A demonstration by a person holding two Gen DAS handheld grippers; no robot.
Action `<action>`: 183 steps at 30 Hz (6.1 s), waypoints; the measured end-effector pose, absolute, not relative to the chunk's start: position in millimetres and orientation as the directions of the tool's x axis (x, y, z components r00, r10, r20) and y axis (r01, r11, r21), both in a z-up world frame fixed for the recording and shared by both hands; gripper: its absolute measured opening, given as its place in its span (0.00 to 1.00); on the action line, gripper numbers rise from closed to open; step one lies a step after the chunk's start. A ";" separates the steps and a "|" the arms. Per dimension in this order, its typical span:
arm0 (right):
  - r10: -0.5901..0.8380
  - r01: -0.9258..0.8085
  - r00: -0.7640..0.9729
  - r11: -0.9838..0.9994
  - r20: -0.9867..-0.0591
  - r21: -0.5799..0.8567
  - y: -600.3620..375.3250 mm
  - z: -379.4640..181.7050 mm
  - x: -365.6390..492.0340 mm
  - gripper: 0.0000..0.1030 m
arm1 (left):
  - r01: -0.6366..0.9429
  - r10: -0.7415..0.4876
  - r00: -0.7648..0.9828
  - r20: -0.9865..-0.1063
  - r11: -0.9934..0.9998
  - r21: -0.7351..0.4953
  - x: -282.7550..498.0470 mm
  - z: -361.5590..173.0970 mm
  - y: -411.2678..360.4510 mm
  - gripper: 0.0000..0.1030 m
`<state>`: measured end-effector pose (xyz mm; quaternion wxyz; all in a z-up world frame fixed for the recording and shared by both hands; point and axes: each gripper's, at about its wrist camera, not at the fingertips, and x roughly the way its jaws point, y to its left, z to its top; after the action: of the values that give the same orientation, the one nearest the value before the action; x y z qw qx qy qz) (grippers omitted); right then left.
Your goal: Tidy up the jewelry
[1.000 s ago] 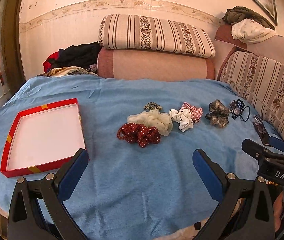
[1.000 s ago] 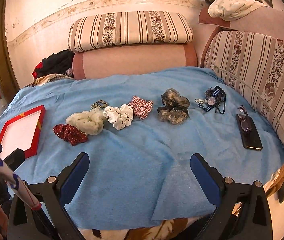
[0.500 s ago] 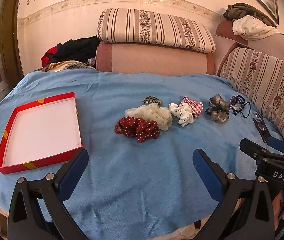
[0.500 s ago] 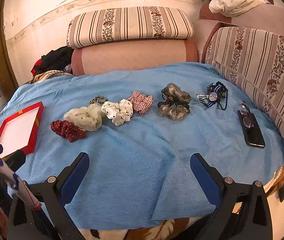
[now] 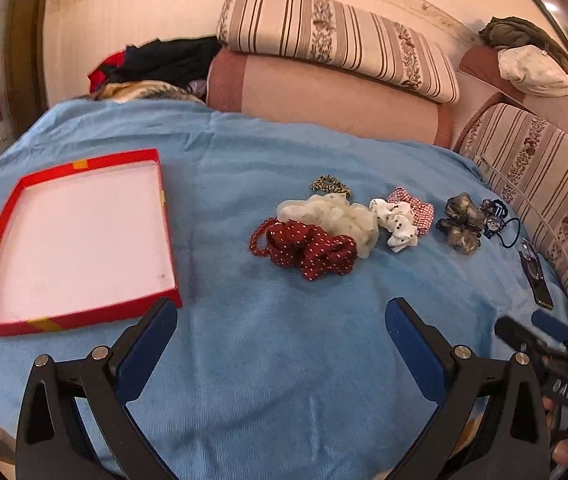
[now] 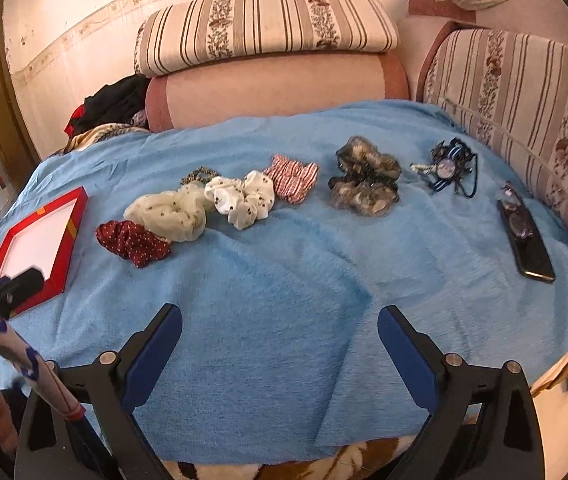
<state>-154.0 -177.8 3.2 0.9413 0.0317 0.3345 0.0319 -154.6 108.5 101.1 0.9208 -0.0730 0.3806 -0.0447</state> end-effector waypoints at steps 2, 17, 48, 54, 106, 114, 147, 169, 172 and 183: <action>0.084 -0.041 0.767 0.996 -0.636 0.083 -176.9 -1.2 -149.7 0.97 | 0.026 -0.141 0.695 -0.705 0.985 -0.171 -140.6 98.3 110.9 1.00; 0.077 0.005 0.753 0.992 -0.654 0.122 -200.4 -10.9 -128.2 0.97 | 0.061 -0.205 0.655 -0.727 0.974 -0.220 -69.8 90.4 94.7 1.00; -0.005 0.163 0.788 0.966 -0.616 0.201 -257.3 4.6 -61.2 0.97 | 0.194 -0.304 0.690 -0.657 0.952 -0.237 -55.6 68.5 81.4 0.17; -0.054 0.246 0.770 0.944 -0.635 0.218 -272.1 1.7 -5.2 0.97 | 0.216 -0.312 0.727 -0.611 0.950 -0.227 -59.9 79.9 79.6 0.18; 0.229 -0.181 0.850 0.973 -0.475 0.145 -154.8 22.7 -32.5 0.20 | 0.127 -0.232 0.775 -0.588 0.968 -0.215 -69.8 98.3 117.4 0.18; 0.292 -0.250 0.828 0.956 -0.478 0.150 -120.1 27.9 -51.4 0.20 | 0.068 -0.188 0.792 -0.581 0.973 -0.222 -75.5 104.2 141.8 0.18; 0.536 -0.510 0.605 0.829 -0.588 0.230 71.8 46.5 -30.2 0.21 | -0.290 0.129 0.815 -0.566 0.935 -0.205 -68.6 117.1 299.0 0.18; 0.570 -0.567 0.420 0.772 -0.706 0.286 205.6 7.5 36.3 0.21 | -0.504 0.203 0.700 -0.685 0.820 -0.271 -34.2 74.4 423.5 0.18; 0.554 -0.557 0.416 0.782 -0.721 0.279 213.1 -1.4 44.0 0.22 | -0.498 0.206 0.700 -0.684 0.827 -0.261 -31.7 73.3 421.4 0.18; 0.520 -0.524 0.396 0.805 -0.757 0.279 222.3 -25.3 62.4 0.28 | -0.525 0.230 0.682 -0.694 0.815 -0.245 -30.7 67.4 423.5 0.29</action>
<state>62.4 222.3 -25.3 0.8354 -0.0019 0.4523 0.3124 -30.7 423.5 67.4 0.8908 -0.2179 0.3378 0.2119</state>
